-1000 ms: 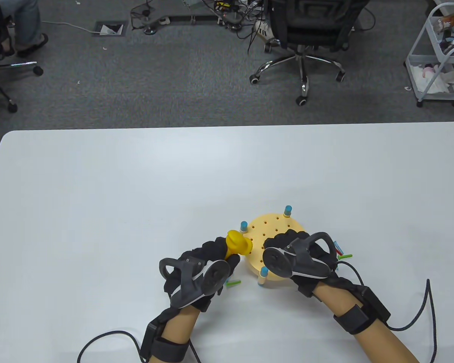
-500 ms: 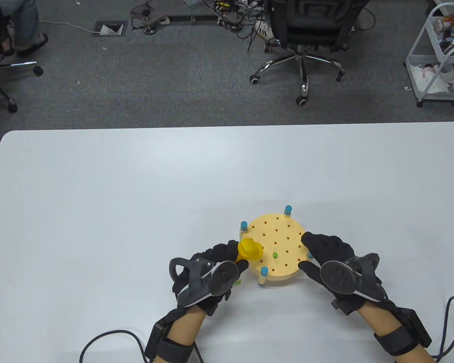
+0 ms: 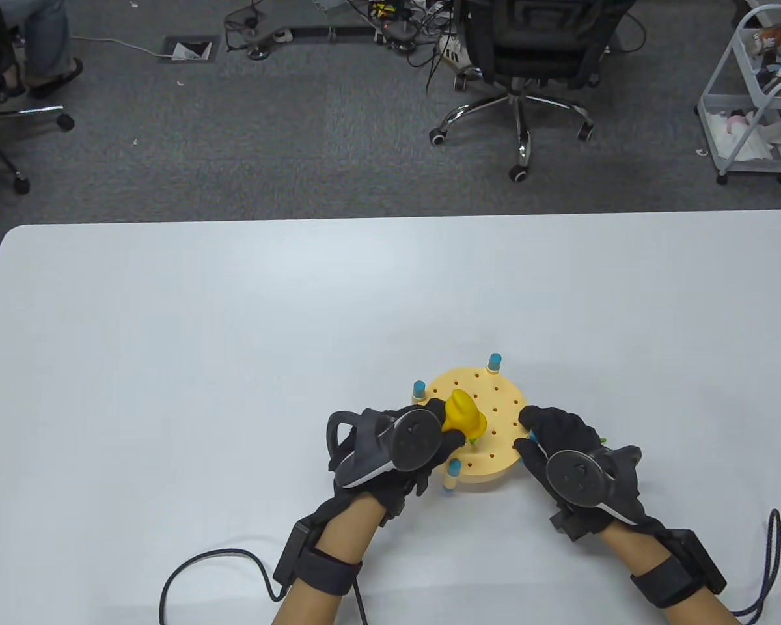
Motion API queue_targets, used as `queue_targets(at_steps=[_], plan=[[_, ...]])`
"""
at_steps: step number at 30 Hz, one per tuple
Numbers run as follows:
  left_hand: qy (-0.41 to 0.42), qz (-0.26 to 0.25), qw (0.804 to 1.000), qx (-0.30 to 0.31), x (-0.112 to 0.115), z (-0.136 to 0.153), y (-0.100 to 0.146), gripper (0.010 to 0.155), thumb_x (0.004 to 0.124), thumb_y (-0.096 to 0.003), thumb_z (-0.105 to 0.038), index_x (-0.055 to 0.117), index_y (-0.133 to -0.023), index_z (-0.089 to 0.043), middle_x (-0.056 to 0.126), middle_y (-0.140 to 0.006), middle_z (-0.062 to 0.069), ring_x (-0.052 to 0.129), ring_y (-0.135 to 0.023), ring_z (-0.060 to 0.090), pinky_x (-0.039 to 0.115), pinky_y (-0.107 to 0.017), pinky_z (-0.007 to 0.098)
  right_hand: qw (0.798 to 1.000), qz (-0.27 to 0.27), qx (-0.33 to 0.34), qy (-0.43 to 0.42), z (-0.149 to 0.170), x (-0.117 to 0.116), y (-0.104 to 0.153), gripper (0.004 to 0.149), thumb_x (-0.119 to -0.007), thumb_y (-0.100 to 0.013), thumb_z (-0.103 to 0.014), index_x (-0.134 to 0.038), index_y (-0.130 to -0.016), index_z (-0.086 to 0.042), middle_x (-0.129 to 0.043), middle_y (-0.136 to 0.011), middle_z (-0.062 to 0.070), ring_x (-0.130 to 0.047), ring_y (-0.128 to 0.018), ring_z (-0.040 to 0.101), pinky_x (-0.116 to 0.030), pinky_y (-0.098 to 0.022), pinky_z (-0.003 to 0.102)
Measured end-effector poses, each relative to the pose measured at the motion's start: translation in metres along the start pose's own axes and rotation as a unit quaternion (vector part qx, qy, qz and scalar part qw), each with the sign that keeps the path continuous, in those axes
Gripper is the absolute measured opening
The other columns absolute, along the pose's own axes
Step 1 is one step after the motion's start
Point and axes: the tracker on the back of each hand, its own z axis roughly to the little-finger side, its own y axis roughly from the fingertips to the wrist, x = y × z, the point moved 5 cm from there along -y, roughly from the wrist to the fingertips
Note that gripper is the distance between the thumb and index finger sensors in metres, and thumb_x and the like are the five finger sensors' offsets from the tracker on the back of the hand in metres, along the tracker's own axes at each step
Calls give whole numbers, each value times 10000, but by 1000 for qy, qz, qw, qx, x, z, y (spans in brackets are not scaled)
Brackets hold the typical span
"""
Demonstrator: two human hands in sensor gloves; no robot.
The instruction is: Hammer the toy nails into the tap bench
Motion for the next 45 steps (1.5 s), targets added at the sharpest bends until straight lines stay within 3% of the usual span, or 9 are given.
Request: queue_targets(at_steps=[2,7,9,10,13,18,24,32,45], plan=[[-128,87,988,-5,17,-9,-7,619,586,-344,-612,720,-823,-243,1006,-455,60,1030,-165,205,838,-83,306,1000,-1,0,1,0,0,0,545,-668,-438,-422,-625,-921,-174,-771,-831,103,-896,-626,278,-769,-497,431],[-116,-53,991,29,-17,-22,-4,619,649,-320,-600,811,-792,-234,1046,-402,90,1028,-116,249,830,-59,341,1000,-3,0,4,-1,0,0,544,-662,-439,-422,-621,-922,-175,-767,-832,103,-896,-627,276,-769,-496,431],[-138,98,986,4,17,-18,-15,617,622,-350,-576,765,-815,-196,1021,-427,118,1018,-133,268,828,-79,366,1000,-3,-1,6,-1,0,0,543,-659,-440,-423,-620,-922,-175,-766,-833,103,-896,-626,277,-770,-496,430],[-165,105,981,-8,12,-18,-11,615,559,-329,-615,686,-827,-277,993,-484,43,1020,-201,212,841,-136,325,1000,-4,-1,7,-1,0,0,543,-658,-441,-423,-619,-922,-175,-765,-833,104,-896,-627,277,-769,-497,430],[-118,-70,990,14,-13,-20,-3,617,619,-322,-606,786,-797,-251,1035,-415,75,1020,-129,243,832,-84,345,1000,-4,-1,6,-1,0,0,543,-658,-441,-423,-620,-923,-176,-764,-835,102,-896,-627,276,-769,-497,429],[-8,-139,990,-16,-31,3,20,623,619,-341,-607,764,-814,-228,1024,-433,82,1017,-142,240,830,-90,342,999,-29,-8,-23,9,11,-3,661,-644,-420,-508,-610,-974,-149,-784,-853,112,-902,-647,294,-771,-506,438],[49,-131,987,-76,-25,60,56,628,625,-355,-611,759,-828,-221,1022,-450,80,1018,-164,236,832,-100,338,991,14,-107,-74,73,55,-1,604,-681,-435,-448,-650,-958,-148,-809,-831,116,-911,-622,303,-769,-495,443],[96,-94,980,-146,-4,102,61,632,642,-358,-611,760,-833,-212,1019,-454,92,1014,-169,247,827,-106,344,980,-105,-160,59,117,2,-6,478,-744,-436,-359,-742,-892,-215,-878,-782,73,-942,-588,270,-793,-477,417],[70,-71,983,-153,0,103,61,636,644,-357,-614,758,-838,-213,1018,-461,92,1016,-175,245,829,-111,344,964,-189,-99,160,98,-25,0,605,-762,-382,-481,-730,-915,-195,-825,-858,108,-893,-677,305,-762,-524,446]])
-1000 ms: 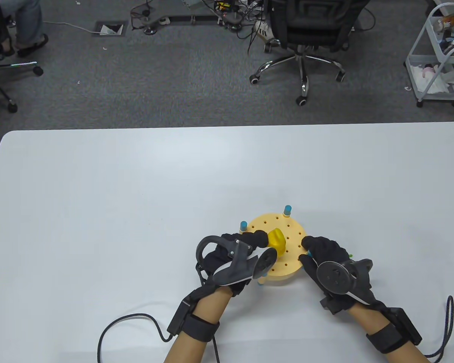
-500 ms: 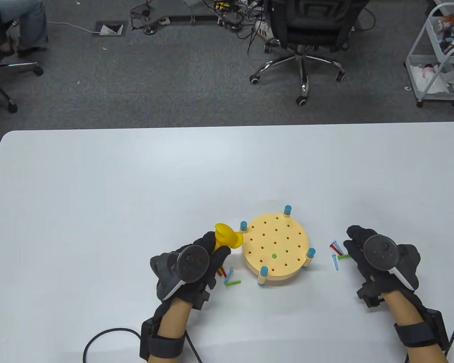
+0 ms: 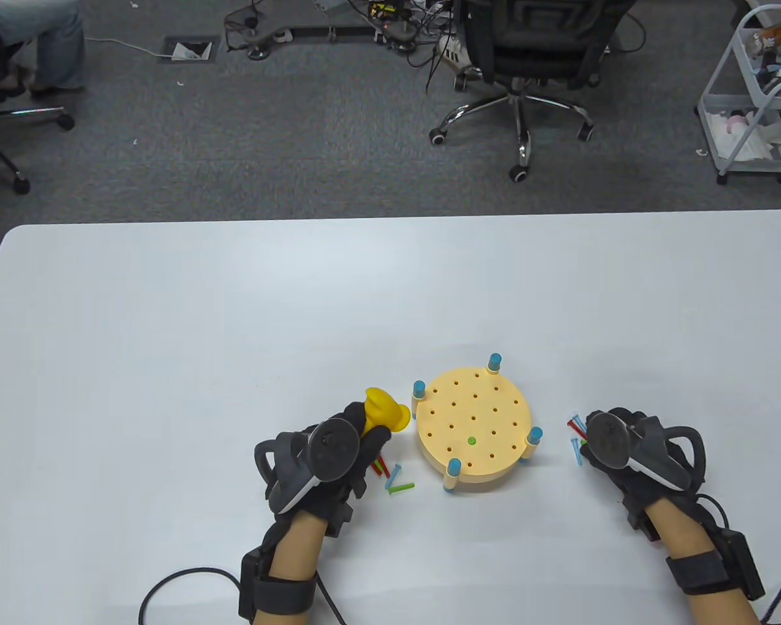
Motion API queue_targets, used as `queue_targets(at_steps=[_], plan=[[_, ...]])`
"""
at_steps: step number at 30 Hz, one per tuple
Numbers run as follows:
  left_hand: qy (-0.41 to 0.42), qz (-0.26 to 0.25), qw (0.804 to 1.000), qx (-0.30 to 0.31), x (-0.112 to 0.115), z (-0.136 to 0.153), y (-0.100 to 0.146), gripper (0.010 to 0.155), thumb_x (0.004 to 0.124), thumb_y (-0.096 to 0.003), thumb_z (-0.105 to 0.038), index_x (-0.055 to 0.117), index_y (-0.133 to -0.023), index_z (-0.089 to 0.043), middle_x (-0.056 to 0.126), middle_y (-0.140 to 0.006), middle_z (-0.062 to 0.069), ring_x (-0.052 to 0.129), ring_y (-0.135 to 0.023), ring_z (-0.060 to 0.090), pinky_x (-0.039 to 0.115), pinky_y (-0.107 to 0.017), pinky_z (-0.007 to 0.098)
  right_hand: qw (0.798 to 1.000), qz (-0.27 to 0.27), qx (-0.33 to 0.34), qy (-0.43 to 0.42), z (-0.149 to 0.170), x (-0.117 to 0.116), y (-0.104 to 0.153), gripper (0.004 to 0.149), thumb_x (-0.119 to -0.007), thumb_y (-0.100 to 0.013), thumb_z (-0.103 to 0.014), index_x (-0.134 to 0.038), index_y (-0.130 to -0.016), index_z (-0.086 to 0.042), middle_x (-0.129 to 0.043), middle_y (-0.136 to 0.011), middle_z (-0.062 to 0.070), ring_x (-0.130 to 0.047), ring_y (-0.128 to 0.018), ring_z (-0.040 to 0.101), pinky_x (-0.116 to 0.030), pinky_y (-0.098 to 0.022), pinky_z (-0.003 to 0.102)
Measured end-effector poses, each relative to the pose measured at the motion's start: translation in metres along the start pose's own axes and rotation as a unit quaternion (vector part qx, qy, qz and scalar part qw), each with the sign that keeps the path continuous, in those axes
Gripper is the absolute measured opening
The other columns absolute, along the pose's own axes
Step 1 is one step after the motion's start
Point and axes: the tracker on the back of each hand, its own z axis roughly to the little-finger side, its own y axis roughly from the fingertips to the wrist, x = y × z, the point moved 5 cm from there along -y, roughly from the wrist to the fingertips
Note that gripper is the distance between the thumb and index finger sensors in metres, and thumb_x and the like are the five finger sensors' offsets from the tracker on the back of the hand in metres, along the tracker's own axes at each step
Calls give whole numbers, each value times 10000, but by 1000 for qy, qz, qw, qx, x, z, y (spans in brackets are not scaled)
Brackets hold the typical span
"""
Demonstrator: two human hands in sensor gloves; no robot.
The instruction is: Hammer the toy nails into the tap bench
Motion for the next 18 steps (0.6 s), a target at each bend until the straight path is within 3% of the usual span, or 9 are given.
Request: queue_targets(at_steps=[18], plan=[[-17,21,1000,3,5,-3,-1,638,646,-357,-614,756,-840,-213,1018,-464,92,1017,-180,244,831,-116,343,1000,-16,-12,22,-3,-3,-2,511,-757,-406,-409,-727,-879,-218,-804,-842,93,-870,-666,295,-747,-542,457]])
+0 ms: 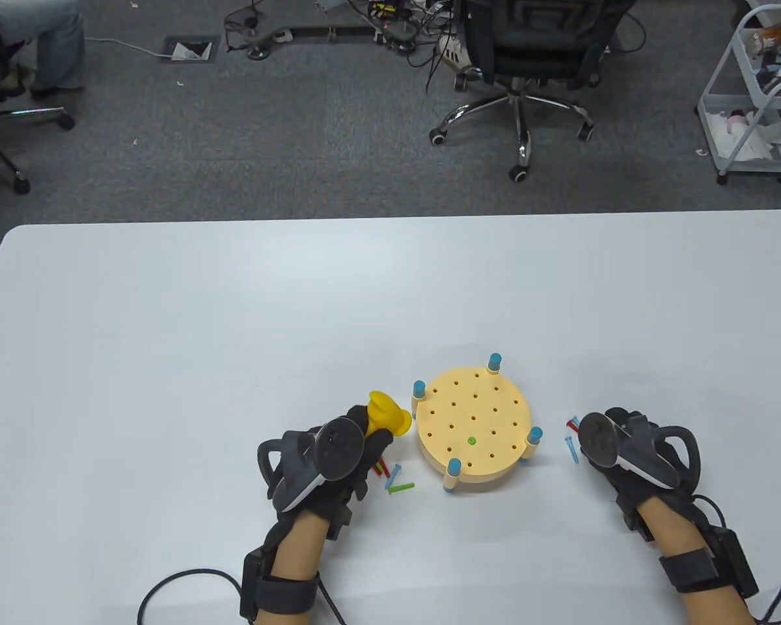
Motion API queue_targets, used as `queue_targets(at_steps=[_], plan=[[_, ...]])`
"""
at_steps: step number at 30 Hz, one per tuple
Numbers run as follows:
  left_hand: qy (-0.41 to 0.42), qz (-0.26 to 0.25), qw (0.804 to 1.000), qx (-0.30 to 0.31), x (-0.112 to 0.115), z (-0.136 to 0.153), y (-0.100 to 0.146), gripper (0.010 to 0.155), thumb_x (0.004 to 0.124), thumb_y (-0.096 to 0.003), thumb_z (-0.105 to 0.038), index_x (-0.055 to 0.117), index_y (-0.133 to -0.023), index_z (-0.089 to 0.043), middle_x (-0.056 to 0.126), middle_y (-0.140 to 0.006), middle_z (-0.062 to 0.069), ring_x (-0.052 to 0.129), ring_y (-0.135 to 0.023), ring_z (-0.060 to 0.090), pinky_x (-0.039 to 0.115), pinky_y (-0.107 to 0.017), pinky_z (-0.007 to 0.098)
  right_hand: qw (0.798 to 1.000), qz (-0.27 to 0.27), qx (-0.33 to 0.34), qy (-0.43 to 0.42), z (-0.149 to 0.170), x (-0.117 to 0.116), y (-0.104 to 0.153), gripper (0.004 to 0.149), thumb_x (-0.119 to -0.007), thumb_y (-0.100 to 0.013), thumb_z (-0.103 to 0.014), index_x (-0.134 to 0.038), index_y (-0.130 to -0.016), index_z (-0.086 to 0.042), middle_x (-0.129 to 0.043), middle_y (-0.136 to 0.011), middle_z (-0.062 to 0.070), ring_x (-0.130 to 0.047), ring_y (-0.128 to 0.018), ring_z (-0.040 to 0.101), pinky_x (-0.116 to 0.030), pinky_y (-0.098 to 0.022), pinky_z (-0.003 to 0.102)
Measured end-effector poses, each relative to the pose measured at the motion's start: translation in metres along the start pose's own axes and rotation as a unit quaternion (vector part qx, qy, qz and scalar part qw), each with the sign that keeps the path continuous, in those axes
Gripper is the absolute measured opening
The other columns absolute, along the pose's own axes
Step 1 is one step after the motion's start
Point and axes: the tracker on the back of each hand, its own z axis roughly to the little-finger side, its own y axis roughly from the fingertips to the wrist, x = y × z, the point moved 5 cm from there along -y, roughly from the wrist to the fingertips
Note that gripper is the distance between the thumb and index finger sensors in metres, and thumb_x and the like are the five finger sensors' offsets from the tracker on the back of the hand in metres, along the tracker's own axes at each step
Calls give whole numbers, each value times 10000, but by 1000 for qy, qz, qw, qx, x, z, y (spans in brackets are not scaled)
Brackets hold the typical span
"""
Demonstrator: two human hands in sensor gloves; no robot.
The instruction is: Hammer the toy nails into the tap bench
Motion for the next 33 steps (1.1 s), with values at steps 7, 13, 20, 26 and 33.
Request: queue_targets(at_steps=[7,13,20,26,33], plan=[[-3,3,1000,2,2,-1,0,638,646,-357,-614,756,-841,-214,1018,-465,92,1017,-181,245,832,-116,344,1000,-2,9,-20,4,-1,-1,485,-766,-396,-404,-739,-843,-216,-812,-811,90,-867,-649,291,-739,-548,469],[-8,6,1000,4,3,-2,0,638,646,-357,-614,756,-841,-213,1018,-464,92,1018,-181,245,832,-116,344,999,-5,34,-32,6,-3,-3,440,-767,-409,-380,-739,-819,-222,-810,-792,90,-857,-636,289,-729,-553,473],[-11,8,1000,6,5,-4,0,639,646,-357,-614,756,-841,-211,1017,-466,92,1018,-181,245,832,-116,344,998,-22,60,-19,2,-8,-3,447,-726,-434,-380,-685,-830,-177,-783,-777,129,-832,-623,297,-707,-551,491],[-10,8,1000,7,5,-4,0,639,647,-358,-614,756,-842,-211,1017,-466,93,1018,-182,245,832,-117,344,998,-15,60,-22,7,-6,-3,439,-678,-443,-408,-681,-828,-197,-800,-775,100,-853,-602,265,-734,-535,462],[-11,8,1000,10,6,-4,-1,639,647,-358,-614,757,-841,-211,1018,-465,93,1018,-181,245,832,-116,345,998,32,35,-53,23,4,-2,416,-711,-403,-412,-756,-765,-212,-925,-669,50,-972,-474,188,-828,-458,412]])
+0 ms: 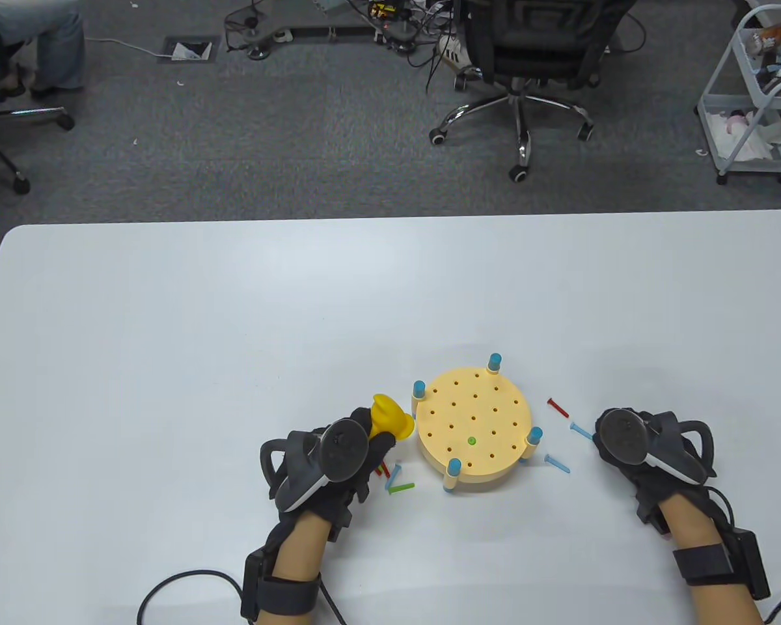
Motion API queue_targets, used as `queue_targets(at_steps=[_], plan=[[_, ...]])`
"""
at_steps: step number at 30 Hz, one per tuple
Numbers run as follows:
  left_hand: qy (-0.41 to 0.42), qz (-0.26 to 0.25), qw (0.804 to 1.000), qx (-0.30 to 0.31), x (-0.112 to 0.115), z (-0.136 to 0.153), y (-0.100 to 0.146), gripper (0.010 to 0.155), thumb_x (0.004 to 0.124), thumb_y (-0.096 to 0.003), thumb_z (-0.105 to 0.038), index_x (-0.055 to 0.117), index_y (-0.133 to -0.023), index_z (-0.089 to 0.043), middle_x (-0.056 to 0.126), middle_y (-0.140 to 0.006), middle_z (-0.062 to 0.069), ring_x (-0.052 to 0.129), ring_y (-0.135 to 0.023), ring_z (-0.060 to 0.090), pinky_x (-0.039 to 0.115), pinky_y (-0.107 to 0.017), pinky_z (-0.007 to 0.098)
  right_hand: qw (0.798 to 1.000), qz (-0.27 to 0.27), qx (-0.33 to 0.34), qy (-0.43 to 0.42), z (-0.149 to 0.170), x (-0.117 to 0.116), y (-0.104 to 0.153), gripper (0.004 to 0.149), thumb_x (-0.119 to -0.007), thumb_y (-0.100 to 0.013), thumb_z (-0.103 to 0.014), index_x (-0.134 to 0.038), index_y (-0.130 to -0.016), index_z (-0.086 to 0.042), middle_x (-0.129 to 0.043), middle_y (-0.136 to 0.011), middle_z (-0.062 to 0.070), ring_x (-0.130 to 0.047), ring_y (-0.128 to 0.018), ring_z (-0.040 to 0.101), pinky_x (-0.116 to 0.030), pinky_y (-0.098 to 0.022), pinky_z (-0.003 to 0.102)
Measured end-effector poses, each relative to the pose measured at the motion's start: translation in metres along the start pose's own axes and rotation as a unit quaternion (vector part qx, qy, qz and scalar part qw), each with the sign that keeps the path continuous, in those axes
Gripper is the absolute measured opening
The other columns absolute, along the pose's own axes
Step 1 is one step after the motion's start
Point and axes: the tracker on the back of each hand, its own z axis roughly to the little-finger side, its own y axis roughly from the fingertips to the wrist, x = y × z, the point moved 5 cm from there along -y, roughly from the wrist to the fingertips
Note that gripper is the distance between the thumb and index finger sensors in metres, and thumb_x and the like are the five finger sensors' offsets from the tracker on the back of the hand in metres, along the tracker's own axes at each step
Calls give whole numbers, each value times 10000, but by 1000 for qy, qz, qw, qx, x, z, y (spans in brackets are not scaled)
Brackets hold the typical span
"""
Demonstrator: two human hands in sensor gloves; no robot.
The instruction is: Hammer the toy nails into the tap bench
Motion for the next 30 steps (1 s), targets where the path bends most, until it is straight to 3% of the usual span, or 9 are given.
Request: queue_targets(at_steps=[7,14,15,17,18,21,30], plan=[[-2,-1,1000,1,0,0,0,639,646,-358,-615,757,-841,-212,1018,-465,93,1018,-181,245,832,-116,344,1000,19,-15,-17,9,4,1,418,-738,-408,-370,-748,-780,-182,-924,-658,72,-968,-463,199,-826,-460,426],[-4,3,1000,2,1,-1,0,638,647,-358,-615,757,-841,-212,1018,-465,93,1018,-181,244,832,-116,344,993,69,-34,-92,23,18,5,461,-746,-401,-361,-723,-815,-159,-935,-643,59,-988,-433,185,-849,-423,410],[-4,3,1000,3,1,-1,0,638,647,-358,-615,757,-841,-212,1018,-464,92,1018,-181,244,833,-116,343,991,76,-31,-106,24,20,7,478,-749,-402,-357,-722,-833,-151,-937,-642,63,-989,-431,187,-850,-421,409],[-4,3,1000,2,2,0,0,639,647,-358,-614,756,-842,-211,1018,-465,93,1018,-181,245,832,-116,344,989,86,-26,-121,24,26,9,671,-749,-407,-345,-590,-1004,-82,-937,-638,60,-988,-425,191,-850,-419,411],[-4,3,1000,3,2,0,0,639,647,-359,-614,757,-842,-211,1018,-465,93,1018,-180,245,832,-116,344,987,95,-18,-131,22,30,11,681,-746,-410,-337,-571,-1023,-99,-934,-637,67,-982,-426,198,-845,-422,417],[-5,4,1000,3,3,-1,0,639,647,-359,-614,757,-841,-210,1018,-465,93,1018,-181,245,832,-116,344,982,112,4,-153,13,43,16,511,-718,-425,-328,-784,-901,-156,-922,-640,66,-971,-427,192,-839,-422,413],[-8,6,1000,2,3,-1,0,640,647,-357,-615,758,-841,-211,1018,-463,93,1018,-181,244,832,-115,344,941,206,117,-243,-41,97,48,461,-779,-383,-413,-821,-780,-182,-979,-546,9,-1023,-328,119,-902,-345,335]])
